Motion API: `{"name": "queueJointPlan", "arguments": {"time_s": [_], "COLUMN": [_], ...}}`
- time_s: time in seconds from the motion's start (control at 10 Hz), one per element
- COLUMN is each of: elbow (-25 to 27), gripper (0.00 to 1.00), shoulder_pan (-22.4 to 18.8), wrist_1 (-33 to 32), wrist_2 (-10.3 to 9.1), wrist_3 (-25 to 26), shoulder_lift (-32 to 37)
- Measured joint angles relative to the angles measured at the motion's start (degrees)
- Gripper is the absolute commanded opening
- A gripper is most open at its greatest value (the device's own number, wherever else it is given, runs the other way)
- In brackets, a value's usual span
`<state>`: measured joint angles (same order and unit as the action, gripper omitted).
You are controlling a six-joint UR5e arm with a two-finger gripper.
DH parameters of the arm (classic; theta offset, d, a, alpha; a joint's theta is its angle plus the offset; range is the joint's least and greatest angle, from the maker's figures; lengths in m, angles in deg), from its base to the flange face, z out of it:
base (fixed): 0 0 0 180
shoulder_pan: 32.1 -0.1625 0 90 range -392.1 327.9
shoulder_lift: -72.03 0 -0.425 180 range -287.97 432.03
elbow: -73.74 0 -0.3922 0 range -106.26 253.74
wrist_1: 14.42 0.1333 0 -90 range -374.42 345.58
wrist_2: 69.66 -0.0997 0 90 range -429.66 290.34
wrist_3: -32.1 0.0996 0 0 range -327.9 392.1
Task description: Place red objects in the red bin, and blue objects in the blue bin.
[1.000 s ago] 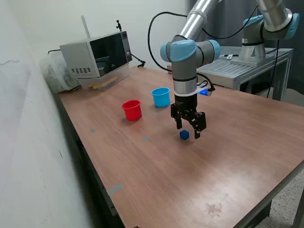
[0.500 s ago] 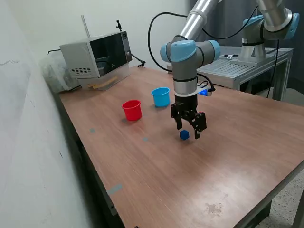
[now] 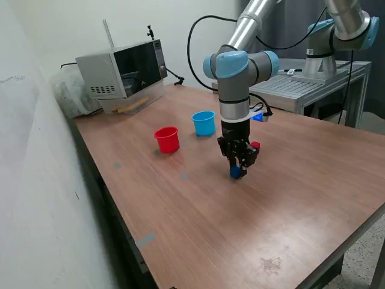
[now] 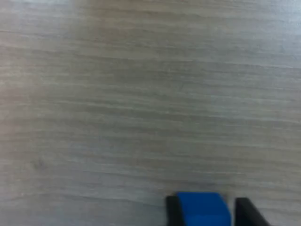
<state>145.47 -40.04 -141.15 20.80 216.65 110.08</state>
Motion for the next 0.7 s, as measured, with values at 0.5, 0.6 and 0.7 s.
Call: {"name": "queueJointPlan", "arguments": {"time_s": [0.5, 0.6, 0.7], "elbow": [0.4, 0.9, 1.8], "gripper": [0.00, 0.00, 0.00], "shoulder_pan": [-0.2, -0.2, 0.0], "wrist_1": [0.1, 0.1, 0.1], "wrist_2": [0.28, 0.45, 0.77], "wrist_3": [-0.1, -0.3, -0.4], "shoulder_lift": [0.3, 1.0, 2.2]}}
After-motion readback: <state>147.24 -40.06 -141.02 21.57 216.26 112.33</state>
